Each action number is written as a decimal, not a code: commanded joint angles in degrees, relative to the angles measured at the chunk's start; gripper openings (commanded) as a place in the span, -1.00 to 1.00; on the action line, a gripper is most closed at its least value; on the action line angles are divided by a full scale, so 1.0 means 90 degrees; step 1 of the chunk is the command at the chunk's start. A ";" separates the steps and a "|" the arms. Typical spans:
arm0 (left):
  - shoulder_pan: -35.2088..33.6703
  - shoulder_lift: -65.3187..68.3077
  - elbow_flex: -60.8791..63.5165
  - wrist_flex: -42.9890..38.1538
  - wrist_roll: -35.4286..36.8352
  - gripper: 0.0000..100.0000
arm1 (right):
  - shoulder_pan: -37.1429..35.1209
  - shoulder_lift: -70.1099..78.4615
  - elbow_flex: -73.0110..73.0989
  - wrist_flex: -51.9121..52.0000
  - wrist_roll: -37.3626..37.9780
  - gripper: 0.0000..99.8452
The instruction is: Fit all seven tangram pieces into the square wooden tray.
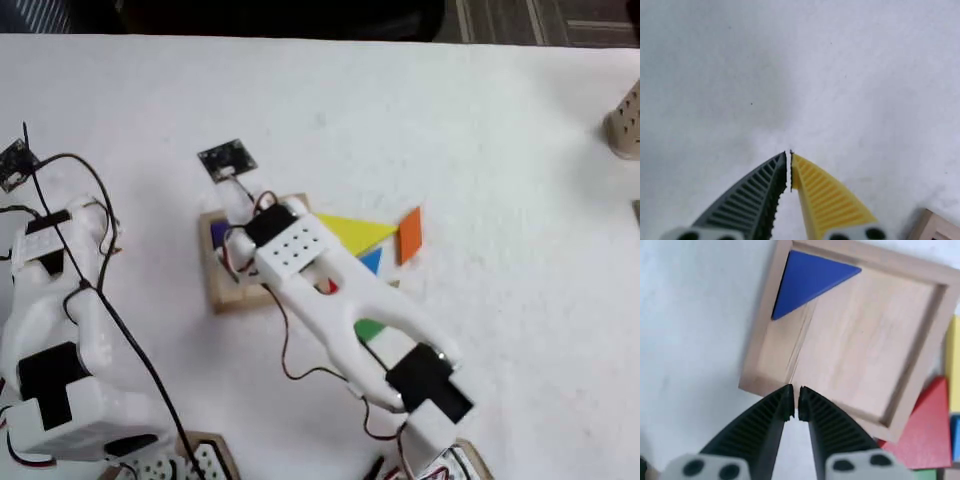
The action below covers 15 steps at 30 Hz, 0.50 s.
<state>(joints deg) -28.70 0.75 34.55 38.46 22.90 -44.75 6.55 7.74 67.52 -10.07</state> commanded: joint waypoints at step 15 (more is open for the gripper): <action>-0.0034 -0.0015 -0.0215 -0.0127 0.0020 -0.90 | -0.0112 -0.0591 -0.0264 0.0444 0.0068 -0.96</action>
<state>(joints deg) -28.70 0.75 34.55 38.46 22.90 -44.75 4.53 7.74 70.07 -10.07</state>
